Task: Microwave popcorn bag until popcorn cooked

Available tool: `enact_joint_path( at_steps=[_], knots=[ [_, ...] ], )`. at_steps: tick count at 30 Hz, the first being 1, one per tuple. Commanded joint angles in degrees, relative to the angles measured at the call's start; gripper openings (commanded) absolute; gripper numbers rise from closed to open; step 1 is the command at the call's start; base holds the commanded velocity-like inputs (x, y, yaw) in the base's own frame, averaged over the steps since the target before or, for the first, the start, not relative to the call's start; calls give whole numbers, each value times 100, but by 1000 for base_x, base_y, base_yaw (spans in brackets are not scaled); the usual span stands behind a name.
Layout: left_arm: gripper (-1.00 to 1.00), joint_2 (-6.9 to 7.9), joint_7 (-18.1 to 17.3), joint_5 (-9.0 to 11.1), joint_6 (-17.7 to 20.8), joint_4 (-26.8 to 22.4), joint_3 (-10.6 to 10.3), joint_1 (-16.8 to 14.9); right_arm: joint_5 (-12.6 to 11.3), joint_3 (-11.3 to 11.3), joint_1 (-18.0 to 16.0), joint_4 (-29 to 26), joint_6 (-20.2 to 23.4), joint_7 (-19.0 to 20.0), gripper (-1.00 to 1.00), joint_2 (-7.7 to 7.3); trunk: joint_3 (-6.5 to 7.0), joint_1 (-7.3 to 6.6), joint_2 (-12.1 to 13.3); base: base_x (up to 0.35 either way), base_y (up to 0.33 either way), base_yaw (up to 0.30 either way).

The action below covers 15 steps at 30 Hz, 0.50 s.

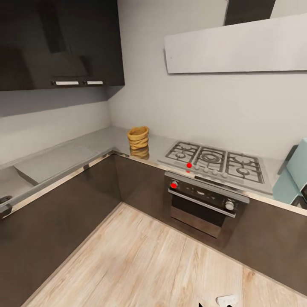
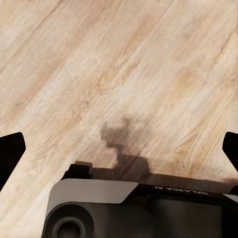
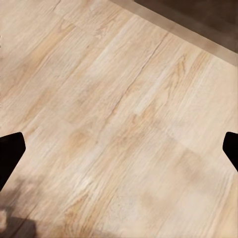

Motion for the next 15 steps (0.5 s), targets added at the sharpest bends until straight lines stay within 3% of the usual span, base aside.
enact_joint_path(
  at_steps=[1,7,12,15],
  knots=[
    [100,-2,4,6,-18,4,15,-4,-9,16,-4,4,-18,12,100,-4,12,-22,37,0,0,0],
    [100,3,1,19,-18,4,16,-5,33,59,62,59,-11,8,100,-32,120,-154,277,201,0,0],
    [100,-3,3,3,-18,4,12,-5,44,71,93,940,-18,5,100,-102,209,-264,478,63,0,0],
    [100,0,4,4,-18,4,14,-5,44,73,99,1067,-18,-1,100,-158,263,-329,598,241,0,0]
  ],
)
